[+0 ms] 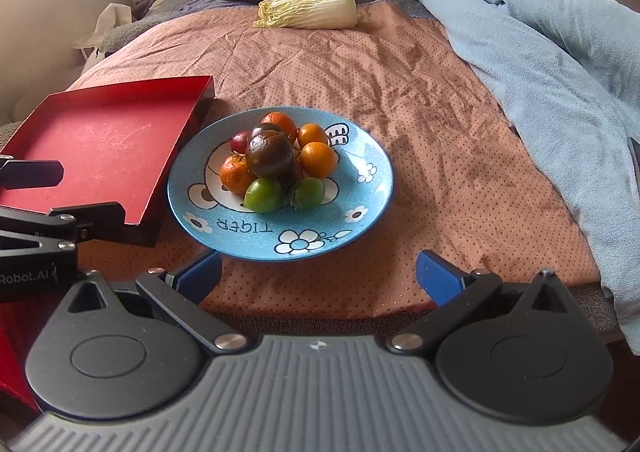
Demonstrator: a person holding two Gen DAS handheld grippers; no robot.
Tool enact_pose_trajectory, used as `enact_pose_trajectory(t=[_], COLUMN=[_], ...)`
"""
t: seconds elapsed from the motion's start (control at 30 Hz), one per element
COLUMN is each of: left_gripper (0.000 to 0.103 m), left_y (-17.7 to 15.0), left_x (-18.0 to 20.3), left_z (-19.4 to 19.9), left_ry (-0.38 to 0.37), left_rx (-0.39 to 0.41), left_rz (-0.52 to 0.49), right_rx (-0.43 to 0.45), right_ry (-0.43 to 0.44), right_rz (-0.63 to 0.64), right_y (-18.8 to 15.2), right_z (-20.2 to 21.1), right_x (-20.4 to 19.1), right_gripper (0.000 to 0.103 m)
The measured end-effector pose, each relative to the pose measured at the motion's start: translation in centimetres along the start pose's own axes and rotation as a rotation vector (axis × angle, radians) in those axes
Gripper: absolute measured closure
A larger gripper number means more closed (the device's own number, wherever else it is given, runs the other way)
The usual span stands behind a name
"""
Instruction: Organize fruits
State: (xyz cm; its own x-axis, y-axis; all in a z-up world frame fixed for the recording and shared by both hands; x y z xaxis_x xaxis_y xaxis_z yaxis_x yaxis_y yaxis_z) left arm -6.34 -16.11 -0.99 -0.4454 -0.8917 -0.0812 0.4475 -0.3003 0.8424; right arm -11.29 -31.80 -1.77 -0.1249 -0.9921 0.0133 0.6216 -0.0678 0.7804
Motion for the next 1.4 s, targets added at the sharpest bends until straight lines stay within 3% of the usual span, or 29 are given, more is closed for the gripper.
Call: enact_pose_trajectory(t=[1.4], left_gripper=[0.029], left_y=[-1.2], left_x=[-0.6], left_z=[-1.1], left_ry=[0.02], left_rx=[-0.041], left_rz=[0.013], right_rx=[-0.041], right_ry=[0.024], right_rz=[-0.022], right_y=[-0.8], right_z=[-1.4], right_x=[-0.2], right_gripper=[0.0])
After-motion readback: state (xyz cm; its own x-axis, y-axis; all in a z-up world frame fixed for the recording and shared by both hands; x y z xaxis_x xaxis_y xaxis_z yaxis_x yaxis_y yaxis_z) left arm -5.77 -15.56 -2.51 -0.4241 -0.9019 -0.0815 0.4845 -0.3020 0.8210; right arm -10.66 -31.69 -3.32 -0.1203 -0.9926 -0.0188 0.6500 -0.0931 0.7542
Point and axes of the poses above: each gripper's, at about its wrist camera, not at the fingertips, and z roughly against the way its jaws point, x to its right, y to its top, the point moved 3 cm from there along -z, roughly the way its jaws point, and after that the axes turned 14 degrees about x, right-handed, at the moved point
